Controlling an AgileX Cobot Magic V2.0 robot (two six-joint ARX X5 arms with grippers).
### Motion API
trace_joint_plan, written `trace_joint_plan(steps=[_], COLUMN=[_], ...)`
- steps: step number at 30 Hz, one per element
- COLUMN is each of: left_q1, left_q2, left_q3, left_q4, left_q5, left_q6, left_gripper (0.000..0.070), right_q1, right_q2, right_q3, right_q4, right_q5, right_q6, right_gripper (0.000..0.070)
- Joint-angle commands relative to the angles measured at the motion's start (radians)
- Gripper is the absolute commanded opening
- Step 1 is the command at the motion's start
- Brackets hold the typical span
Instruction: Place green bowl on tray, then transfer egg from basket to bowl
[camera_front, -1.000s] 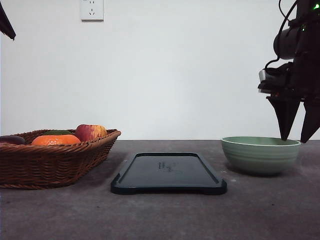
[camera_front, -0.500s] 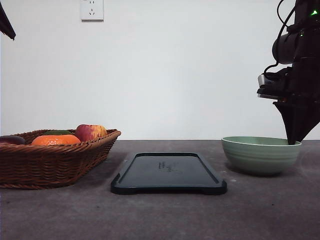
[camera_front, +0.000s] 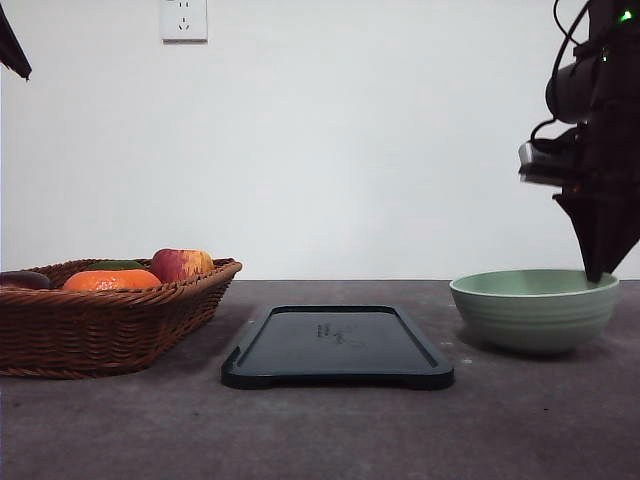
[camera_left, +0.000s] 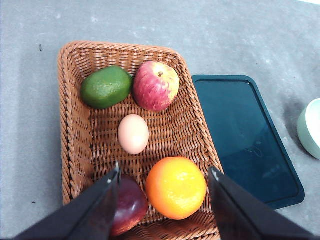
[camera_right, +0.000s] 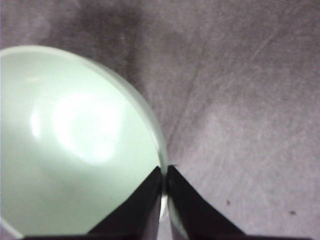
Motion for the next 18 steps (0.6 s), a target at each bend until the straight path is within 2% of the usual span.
trace_joint_plan(steps=[1,5,10,18], left_q1=[-0.002,-0.002,-0.002,-0.002], left_q2=[0.005,0.005,0.005,0.005], left_q3=[0.019,0.019,0.019,0.019], left_q4=[0.011,0.011,0.011,0.011], left_q5=[0.002,0.002,0.002,0.002], left_q6=[0.006,0.006,0.006,0.006], left_gripper=[0.035,0.035,0.035,0.035], right_q1=[0.001,0.014,0.063,0.201], right_q2=[0.021,0.021,0.021,0.023], right_q3=[0.046,0.107,0.171,0.204], right_q4=[-0.02,-0.068,-0.093,-0.017], right_q5=[-0.013,-0.071,-0.08,-0.086], right_q6=[-0.008,-0.001,0.022,0.095], right_gripper=[0.0005,0.0005,0.0005,0.0005])
